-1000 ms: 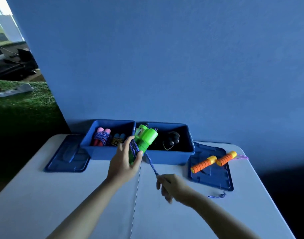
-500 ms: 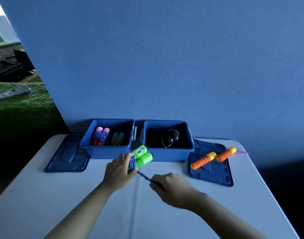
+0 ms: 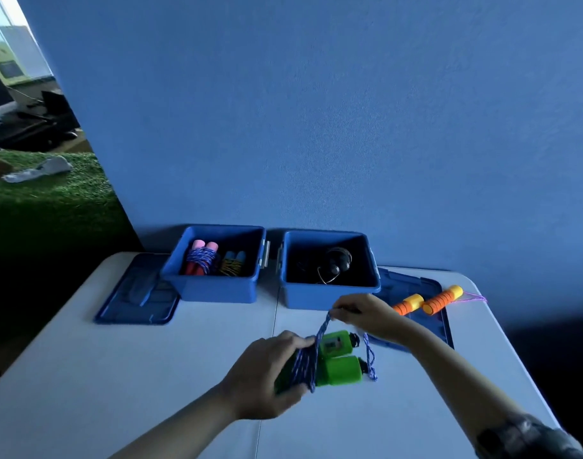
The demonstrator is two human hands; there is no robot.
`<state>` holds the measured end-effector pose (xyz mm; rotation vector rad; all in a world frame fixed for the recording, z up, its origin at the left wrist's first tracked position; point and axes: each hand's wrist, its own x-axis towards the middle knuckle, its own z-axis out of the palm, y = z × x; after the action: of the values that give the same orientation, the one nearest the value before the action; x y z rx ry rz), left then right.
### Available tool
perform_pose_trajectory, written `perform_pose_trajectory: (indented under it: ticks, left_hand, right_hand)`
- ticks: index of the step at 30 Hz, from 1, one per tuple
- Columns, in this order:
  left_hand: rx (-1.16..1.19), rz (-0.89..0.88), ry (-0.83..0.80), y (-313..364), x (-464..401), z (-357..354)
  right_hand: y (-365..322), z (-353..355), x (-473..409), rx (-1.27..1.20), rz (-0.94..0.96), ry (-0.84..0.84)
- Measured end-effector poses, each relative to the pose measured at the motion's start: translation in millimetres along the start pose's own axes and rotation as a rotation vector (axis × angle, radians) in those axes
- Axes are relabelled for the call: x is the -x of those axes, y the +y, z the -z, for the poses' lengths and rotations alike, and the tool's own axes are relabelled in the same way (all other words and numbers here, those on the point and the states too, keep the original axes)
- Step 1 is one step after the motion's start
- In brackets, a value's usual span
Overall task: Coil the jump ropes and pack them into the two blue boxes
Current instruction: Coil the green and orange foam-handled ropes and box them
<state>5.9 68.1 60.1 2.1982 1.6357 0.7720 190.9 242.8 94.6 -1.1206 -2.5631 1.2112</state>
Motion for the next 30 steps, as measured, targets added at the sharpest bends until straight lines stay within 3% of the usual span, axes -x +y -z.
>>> perform_pose_trajectory:
  ticks: [5,9,14,19,21,24,27,30]
  left_hand:
    - [0.205,0.132,0.19,-3,-8,8]
    - [0.207,0.184,0.312,-14,-20,13]
    - [0.088,0.315,0.446,-35,-28,15]
    - [-0.052,0.533,0.51,-51,-41,17]
    - [-0.126,0.651,0.455,-64,-43,20]
    - [-0.32,0.721,0.211,-74,-42,17]
    - [-0.435,0.62,0.035,-75,-36,3]
    - [-0.477,0.469,-0.023,-68,-28,-12]
  right_hand:
    - [3,-22,7,-0.103,-0.151,0.002]
    - [-2,-55,12,-0.457,-0.24,-0.063]
    - [-18,-77,19,-0.419,-0.194,0.024]
    - [-34,-84,34,-0.349,-0.206,-0.01]
    - [-37,-85,40,-0.185,-0.183,-0.011]
    - [-38,-82,47,0.096,-0.068,0.022]
    - [-46,-71,50,0.176,0.025,0.052]
    - [-49,-55,45,0.257,0.065,0.102]
